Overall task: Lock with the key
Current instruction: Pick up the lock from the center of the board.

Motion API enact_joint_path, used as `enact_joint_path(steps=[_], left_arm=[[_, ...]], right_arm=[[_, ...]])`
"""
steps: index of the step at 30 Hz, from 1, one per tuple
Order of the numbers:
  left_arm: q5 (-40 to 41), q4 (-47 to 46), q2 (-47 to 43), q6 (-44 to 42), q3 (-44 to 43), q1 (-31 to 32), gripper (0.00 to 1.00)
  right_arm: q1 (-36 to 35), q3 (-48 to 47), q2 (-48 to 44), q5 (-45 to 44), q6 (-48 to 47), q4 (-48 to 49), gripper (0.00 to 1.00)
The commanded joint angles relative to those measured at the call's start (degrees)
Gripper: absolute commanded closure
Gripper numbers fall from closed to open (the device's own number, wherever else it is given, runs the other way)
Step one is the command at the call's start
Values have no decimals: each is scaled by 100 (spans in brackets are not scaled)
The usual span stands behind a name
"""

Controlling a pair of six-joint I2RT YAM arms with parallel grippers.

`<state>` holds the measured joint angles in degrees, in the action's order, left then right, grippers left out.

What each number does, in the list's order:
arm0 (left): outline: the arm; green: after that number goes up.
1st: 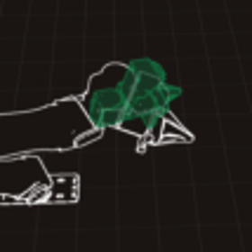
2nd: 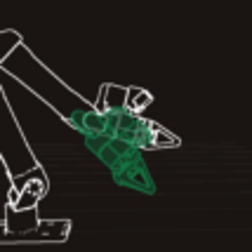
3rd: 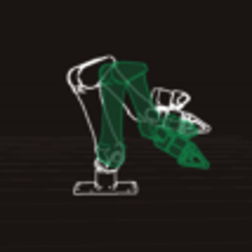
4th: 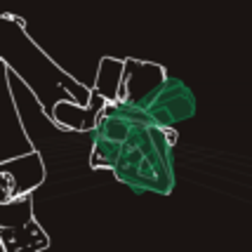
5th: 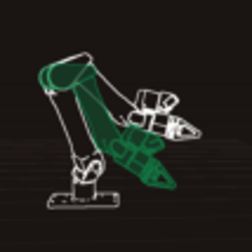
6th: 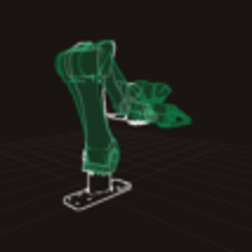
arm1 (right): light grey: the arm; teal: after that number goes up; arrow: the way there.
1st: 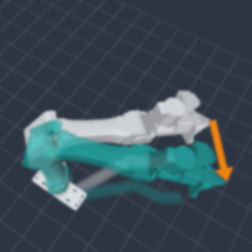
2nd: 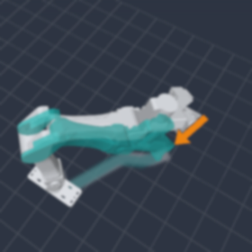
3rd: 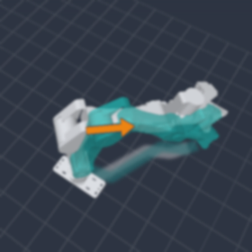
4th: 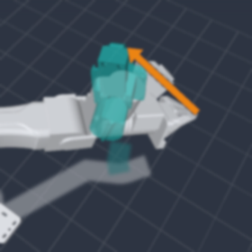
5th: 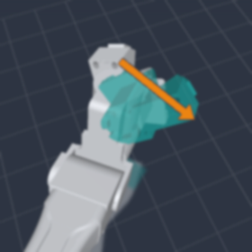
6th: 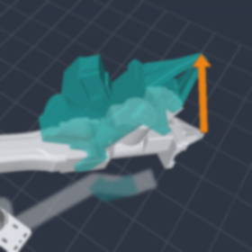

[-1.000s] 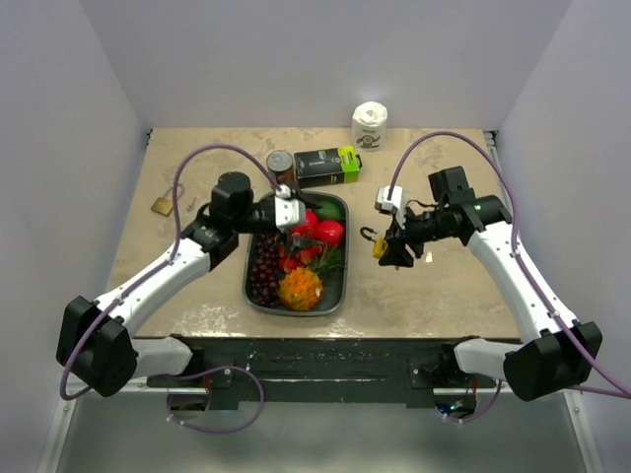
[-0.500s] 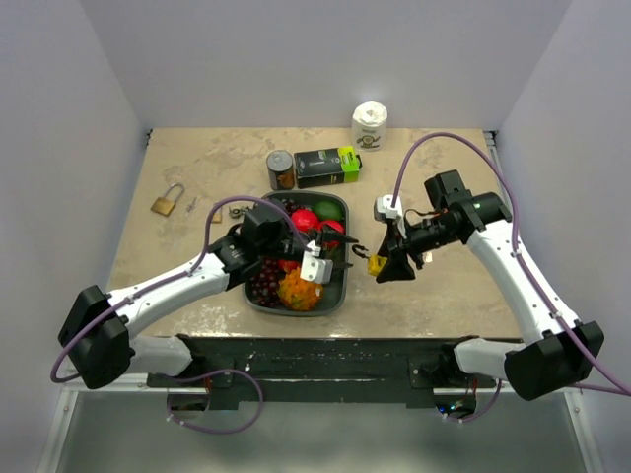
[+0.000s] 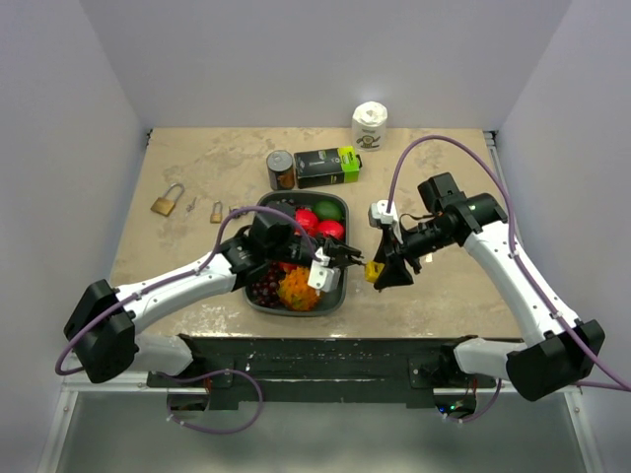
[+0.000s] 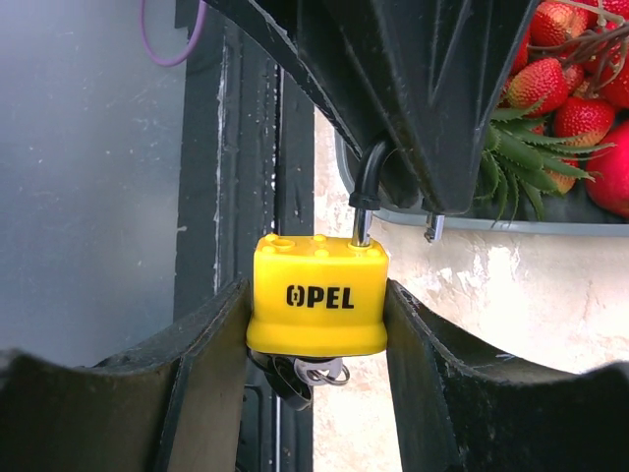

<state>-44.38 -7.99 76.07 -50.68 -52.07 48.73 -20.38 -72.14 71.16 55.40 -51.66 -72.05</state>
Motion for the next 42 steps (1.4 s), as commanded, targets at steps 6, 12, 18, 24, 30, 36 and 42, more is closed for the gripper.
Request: enact_joint_path(steps=[6,12,18,24,30,36,42], left_arm=[[-211,148,-92,-663,-198,154,96],[-132,34,-128,574,-320,111,100],[-738,-220,-145,2359,-470,-390,100],[-1020,-589,-172,3520,-567,-566,100],[-1029,-959,-93,4188,-690,-566,100],[-1020,-1249,-58,4610,-717,-549,100],[-1011,-1196,-58,4593,-734,-514,100]], right_arm=[[-36,-213,65,656,577,103,100],[-36,-257,-66,333,1464,841,51],[-18,-161,-873,-986,2142,1895,1],[-27,103,-1227,-1154,1477,1827,1],[-10,174,-1262,-891,957,1703,1],[-18,314,-1183,-636,930,1756,8],[-27,367,-1183,-433,930,1940,19]])
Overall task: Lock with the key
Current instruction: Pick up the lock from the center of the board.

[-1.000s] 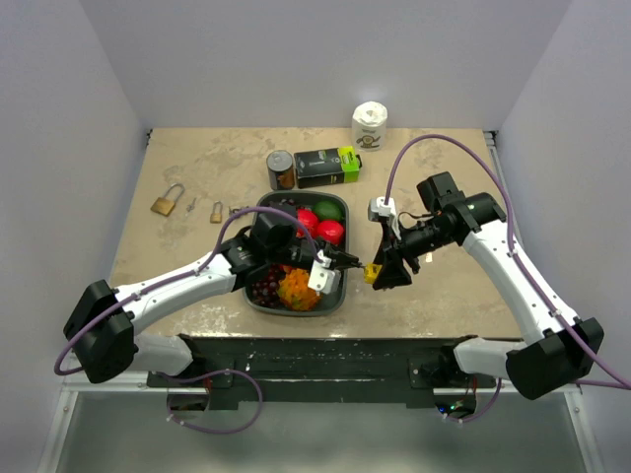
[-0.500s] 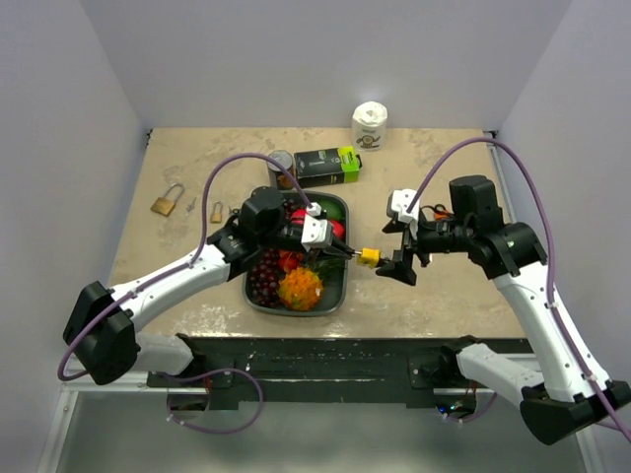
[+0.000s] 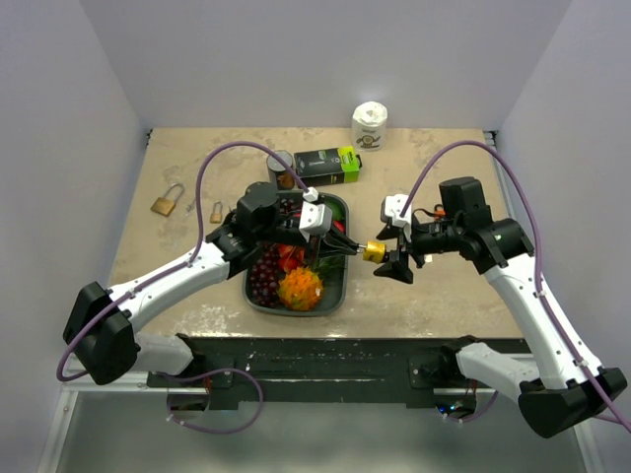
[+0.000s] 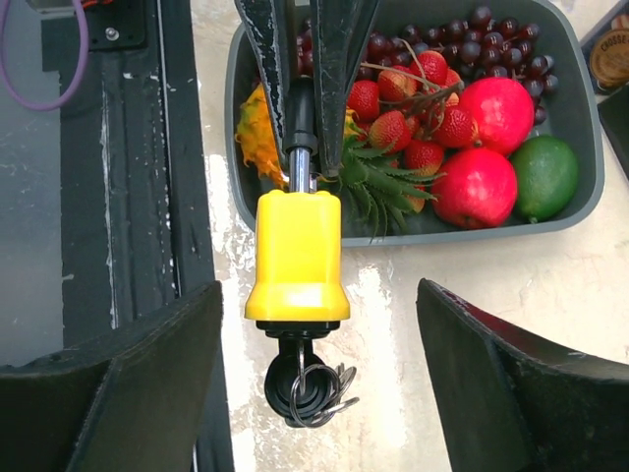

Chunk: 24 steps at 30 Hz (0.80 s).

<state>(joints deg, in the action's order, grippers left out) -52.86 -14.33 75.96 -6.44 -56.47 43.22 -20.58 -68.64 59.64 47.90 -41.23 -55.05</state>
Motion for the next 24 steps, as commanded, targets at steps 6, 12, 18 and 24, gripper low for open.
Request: enact_joint_path(steps=[6,12,18,24], left_arm=[[-154,-545,-11,169,-321,90,100],[-146,-554,24,204,-321,116,100],[-136,-151,15,108,-469,99,90],[-260,1080,-117,-577,-567,-51,67]], right_arm=[[-8,26,-31,387,-95,301,29],[-8,0,57,325,-78,319,57],[1,9,57,150,-26,345,100],[-8,70,-101,53,203,556,100]])
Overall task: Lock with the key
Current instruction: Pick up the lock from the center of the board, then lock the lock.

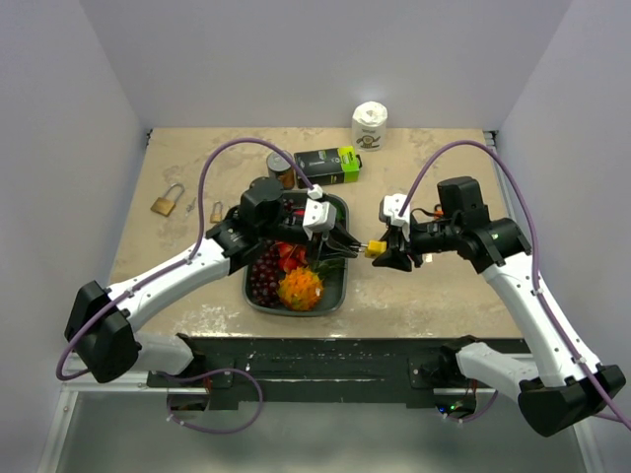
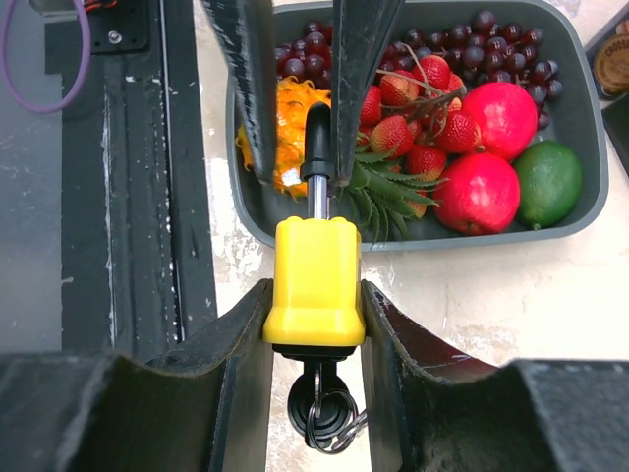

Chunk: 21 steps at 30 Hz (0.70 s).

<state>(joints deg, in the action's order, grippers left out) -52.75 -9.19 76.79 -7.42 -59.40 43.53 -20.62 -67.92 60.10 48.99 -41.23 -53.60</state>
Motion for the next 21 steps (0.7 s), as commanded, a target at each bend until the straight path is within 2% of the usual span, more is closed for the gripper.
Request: enact_joint_path(steps=[1,9,15,21], left_arm=[[-227,698,-270,-628,-257,-81,64],[19,480,-253,-533,-160,-73,64],[63,286,-209,-488,-151,-73,74],[72,216,-165,-436,-99,-64,75]], right_arm=[[-12,7,-165,-65,203,464,100],[5,25,-191,-56,212,571,100],[6,24,-226,31,230,570,100],[-3,-2,-244,119,256,597,100]])
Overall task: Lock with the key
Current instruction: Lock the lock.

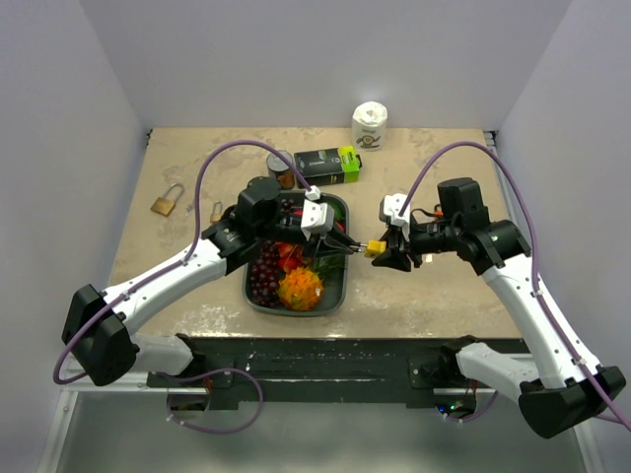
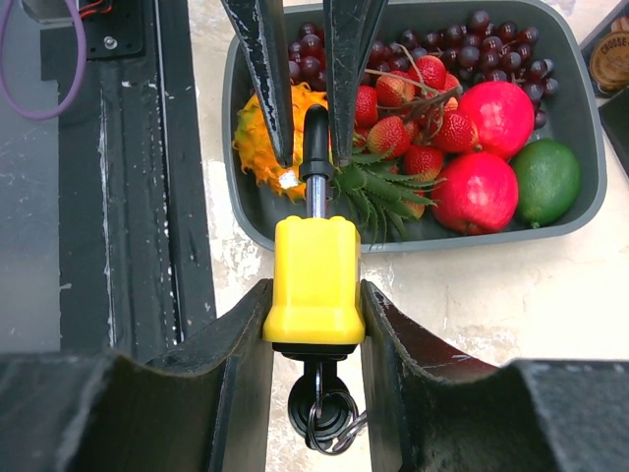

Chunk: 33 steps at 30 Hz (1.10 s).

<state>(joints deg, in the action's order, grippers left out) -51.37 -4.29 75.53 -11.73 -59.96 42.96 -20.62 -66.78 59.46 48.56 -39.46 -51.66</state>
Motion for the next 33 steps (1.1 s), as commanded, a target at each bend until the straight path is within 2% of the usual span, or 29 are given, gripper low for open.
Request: enact_joint_path(steps=[1,21,26,27,29,33], left_arm=[[-74,-256,-29,-14,-42,-7,75],[40,-115,-38,-154,20,-7,69],[-83,-142,-29,-128,20,-7,85],[-127,-151,-21,-102,20,-7,93],[-223,-186,-20,-41,11,2,100],[-294,-492,32,336,-6,133,100]], right_arm=[[5,-116,-181,163,88,411,100],[-12,-159,-137,269,150,385,100],[-12,-186,-110,251,35,314,100],[-21,-186,-110,242,26,340,100],[-21,-168,-101,216,9,384,100],[-56,-133,12,198,-140,464,100]])
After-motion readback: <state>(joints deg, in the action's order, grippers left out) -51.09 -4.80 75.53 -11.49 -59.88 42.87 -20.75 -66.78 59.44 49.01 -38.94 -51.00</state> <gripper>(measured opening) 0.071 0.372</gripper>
